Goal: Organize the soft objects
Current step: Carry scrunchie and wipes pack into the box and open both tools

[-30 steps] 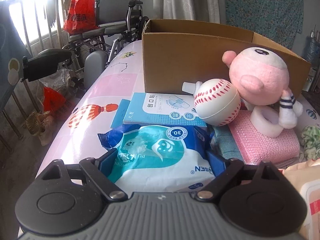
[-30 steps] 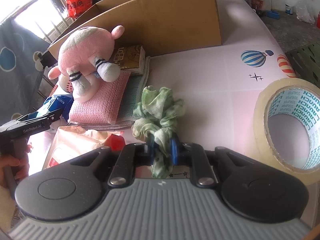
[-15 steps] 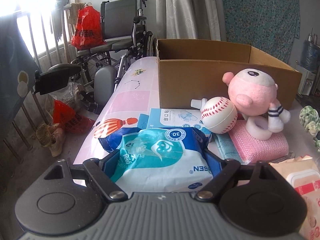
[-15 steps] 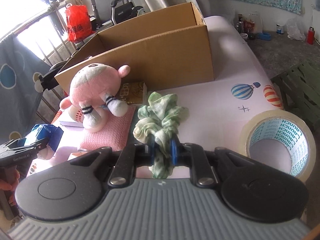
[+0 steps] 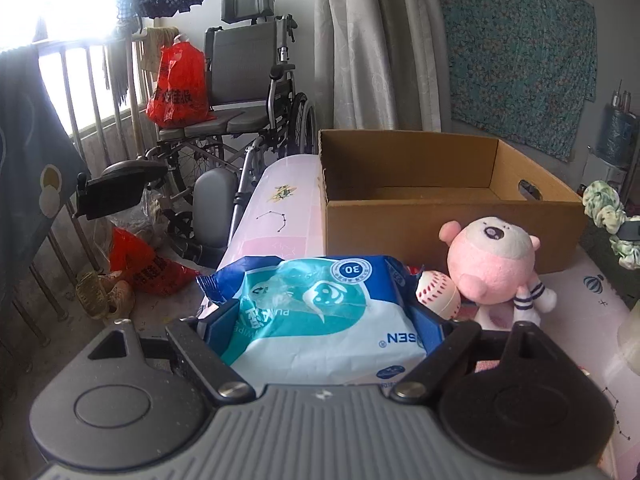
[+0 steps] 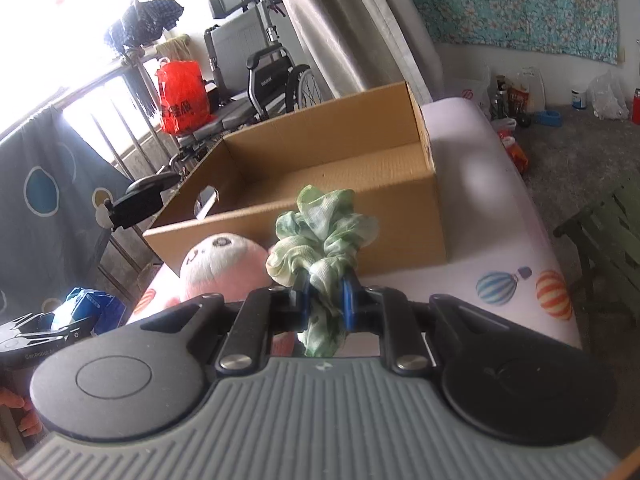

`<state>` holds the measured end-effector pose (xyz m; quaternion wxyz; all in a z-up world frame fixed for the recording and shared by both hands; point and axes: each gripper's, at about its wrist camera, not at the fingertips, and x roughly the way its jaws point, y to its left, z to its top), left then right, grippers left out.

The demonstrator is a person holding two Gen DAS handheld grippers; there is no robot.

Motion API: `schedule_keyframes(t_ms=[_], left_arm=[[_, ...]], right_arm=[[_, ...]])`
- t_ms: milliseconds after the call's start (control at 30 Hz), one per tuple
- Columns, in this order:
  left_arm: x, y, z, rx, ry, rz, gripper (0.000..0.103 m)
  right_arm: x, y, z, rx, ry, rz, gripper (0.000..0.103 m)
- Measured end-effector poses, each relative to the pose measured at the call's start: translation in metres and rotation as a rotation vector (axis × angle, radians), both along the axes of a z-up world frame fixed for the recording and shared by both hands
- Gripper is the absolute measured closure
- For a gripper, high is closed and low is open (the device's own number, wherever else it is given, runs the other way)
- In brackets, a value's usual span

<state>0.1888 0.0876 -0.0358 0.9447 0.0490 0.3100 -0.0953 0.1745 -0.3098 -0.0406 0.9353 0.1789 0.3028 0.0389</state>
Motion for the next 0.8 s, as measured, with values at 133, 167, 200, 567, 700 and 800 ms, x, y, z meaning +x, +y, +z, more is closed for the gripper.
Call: schedule_keyframes(t_ms=[133, 167, 200, 567, 700, 800], left_arm=[[0.008, -0.015, 0.036, -0.001, -0.083, -0.058, 0.015], [0.012, -0.02, 0.044, -0.005, -0.098, -0.075, 0.015], [0.02, -0.027, 0.055, -0.007, -0.11, -0.099, 0.015], [0.21, -0.145, 0.061, 0.095, 0.039, -0.233, 0.015], [0.287, -0.185, 0.021, 0.246, 0.133, -0.241, 0.015], [0.328, -0.201, -0.007, 0.278, 0.181, -0.224, 0.015]], right_arm=[[0.033, -0.003, 0.031, -0.028, -0.058, 0.027, 0.089], [0.046, -0.004, 0.04, -0.04, -0.073, 0.038, 0.089], [0.059, -0.004, 0.048, -0.049, -0.083, 0.045, 0.089], [0.241, -0.007, 0.047, -0.068, 0.032, 0.04, 0.089], [0.299, -0.01, 0.024, -0.112, 0.13, 0.018, 0.089], [0.338, -0.009, 0.003, -0.132, 0.196, 0.032, 0.089]])
